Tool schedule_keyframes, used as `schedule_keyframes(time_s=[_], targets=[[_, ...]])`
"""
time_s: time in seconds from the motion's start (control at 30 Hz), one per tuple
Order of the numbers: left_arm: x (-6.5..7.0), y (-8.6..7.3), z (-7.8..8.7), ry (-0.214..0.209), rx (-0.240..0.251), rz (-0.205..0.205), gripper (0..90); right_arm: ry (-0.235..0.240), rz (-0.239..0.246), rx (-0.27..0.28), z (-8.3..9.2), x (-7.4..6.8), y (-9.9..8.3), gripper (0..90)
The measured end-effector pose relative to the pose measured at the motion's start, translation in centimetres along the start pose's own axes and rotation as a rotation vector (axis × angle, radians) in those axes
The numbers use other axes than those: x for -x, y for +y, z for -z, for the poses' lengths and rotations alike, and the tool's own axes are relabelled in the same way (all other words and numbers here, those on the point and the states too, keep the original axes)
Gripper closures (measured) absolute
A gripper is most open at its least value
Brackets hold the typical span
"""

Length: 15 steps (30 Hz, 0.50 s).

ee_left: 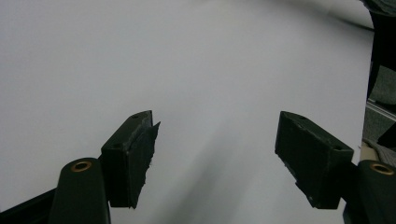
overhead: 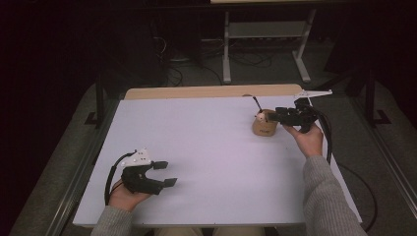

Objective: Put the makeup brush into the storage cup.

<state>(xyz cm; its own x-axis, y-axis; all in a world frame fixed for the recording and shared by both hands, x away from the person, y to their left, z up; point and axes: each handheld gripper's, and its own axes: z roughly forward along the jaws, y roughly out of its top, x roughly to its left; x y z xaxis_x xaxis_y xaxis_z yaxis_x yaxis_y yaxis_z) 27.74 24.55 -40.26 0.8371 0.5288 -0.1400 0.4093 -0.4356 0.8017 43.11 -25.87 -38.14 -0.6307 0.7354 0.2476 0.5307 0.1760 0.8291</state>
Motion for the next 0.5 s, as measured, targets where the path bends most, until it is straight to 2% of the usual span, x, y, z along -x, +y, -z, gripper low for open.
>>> schedule_keyframes(time_s=[0.5], targets=[[-0.3,0.0,0.2,0.032,0.007,0.011,26.4,0.019,0.028,0.004,1.4,-1.5,-0.4,41.1]])
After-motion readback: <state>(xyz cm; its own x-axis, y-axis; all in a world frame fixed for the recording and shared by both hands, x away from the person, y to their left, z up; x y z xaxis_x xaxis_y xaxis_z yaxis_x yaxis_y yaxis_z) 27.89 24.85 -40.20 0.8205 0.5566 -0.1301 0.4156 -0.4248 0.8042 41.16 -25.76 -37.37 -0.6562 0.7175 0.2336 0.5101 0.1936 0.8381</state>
